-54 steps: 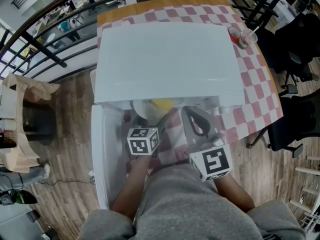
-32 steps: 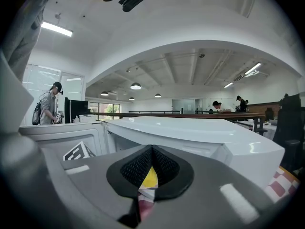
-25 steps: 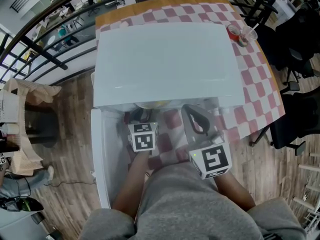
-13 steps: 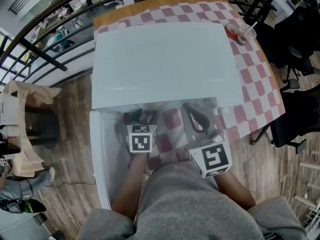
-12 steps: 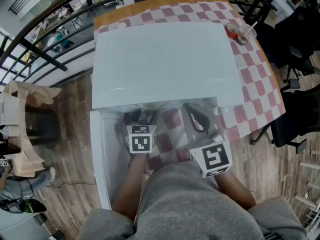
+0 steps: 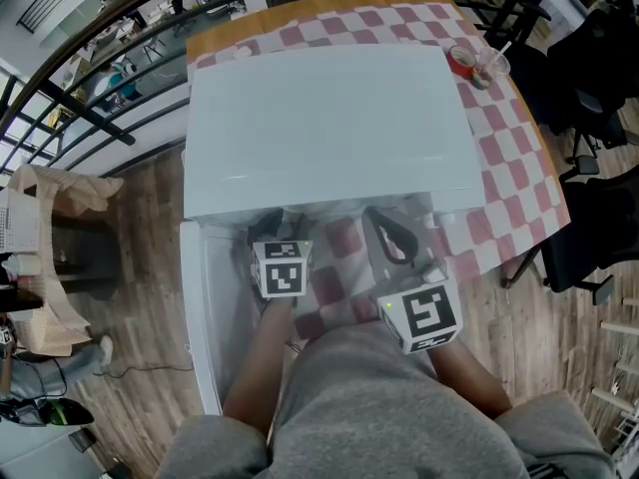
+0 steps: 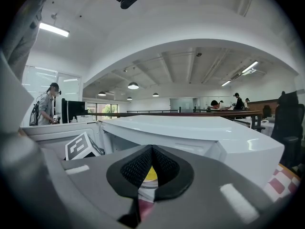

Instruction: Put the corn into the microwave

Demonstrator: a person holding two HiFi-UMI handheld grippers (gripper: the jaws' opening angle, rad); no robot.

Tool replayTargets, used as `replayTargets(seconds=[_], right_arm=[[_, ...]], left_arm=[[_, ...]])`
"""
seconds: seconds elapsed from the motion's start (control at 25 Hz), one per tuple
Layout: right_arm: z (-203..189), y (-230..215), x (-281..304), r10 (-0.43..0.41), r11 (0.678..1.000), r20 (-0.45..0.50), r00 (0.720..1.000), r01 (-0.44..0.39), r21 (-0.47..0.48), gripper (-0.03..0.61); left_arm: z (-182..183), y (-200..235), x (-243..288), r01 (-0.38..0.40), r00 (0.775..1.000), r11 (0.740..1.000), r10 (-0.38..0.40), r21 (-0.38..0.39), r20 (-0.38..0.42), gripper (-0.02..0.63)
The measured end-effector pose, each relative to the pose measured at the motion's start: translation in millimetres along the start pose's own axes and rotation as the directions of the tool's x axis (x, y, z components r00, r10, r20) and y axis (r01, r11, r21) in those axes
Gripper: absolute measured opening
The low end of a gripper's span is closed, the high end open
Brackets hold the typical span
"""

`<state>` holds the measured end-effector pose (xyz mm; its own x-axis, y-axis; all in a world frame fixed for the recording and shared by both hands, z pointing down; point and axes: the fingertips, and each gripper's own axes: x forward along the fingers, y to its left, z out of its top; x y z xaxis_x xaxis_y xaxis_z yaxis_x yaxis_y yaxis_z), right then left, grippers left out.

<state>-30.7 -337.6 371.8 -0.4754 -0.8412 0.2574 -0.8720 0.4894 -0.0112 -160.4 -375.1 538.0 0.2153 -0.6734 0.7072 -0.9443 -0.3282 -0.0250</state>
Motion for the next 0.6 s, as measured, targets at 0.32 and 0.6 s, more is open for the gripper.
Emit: replayTargets(seconds=[0.32,0.6], right_arm=[[5,-4,-8,-0.020,1.000,0.007,1.000,0.020,-0.011,-0.002],[5,-6,-29,-0.036,0.999,0.030,0.999,0.037,-0.036,-0.002]], left_arm=[[23,-1,6,-0.018,0.998,1.000,0.017,0.021,0.067,0.012],[15,-21,-29,0.068,0.985,0.997,-0.061,-0.039,0.160,0.012]])
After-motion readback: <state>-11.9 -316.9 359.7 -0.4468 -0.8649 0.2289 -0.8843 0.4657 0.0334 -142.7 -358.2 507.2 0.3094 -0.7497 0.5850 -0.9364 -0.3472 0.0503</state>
